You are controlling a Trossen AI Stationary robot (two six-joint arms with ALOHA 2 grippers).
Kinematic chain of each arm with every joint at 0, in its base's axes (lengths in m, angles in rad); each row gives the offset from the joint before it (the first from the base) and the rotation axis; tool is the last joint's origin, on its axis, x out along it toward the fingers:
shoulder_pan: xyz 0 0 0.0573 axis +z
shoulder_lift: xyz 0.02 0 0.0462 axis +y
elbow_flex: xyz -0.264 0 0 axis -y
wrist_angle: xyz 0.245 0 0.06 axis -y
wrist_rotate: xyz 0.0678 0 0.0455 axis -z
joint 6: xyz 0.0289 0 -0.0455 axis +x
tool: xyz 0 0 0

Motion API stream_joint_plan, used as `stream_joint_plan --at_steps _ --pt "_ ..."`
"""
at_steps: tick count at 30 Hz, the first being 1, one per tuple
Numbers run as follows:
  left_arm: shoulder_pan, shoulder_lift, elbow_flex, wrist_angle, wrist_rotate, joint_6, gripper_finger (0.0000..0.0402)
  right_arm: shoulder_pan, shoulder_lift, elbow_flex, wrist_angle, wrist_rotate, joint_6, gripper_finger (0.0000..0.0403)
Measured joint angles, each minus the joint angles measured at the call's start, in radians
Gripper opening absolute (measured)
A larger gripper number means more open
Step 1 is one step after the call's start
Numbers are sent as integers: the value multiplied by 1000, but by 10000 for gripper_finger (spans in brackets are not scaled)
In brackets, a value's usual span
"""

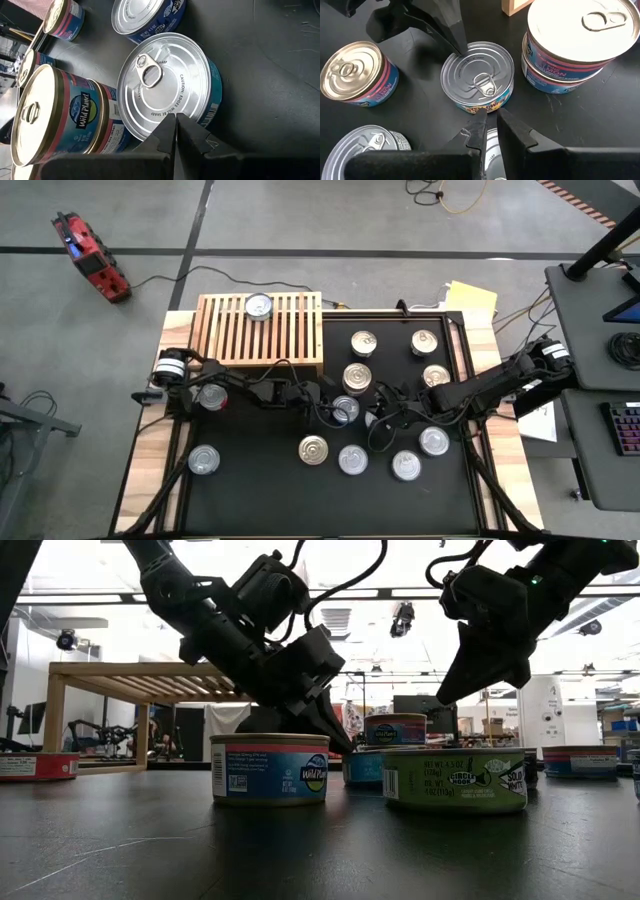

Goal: Stack canned seafood by type on shelf
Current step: Put the yellow blue tuna can on the shelf

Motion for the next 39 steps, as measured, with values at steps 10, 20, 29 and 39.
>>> stream_joint_plan --at_steps 10,20,29,39 --pt "0 0 -1 -8 0 -26 0 0 1 0 1 -52 142 34" --pt "0 0 -2 -12 0 -26 0 -2 1 0 32 -45 190 53" --pt "0 1 -2 -13 1 -41 0 -7 2 0 76 -12 205 138" --pt "0 2 -3 -16 2 -45 0 -41 82 0 110 8 228 210"
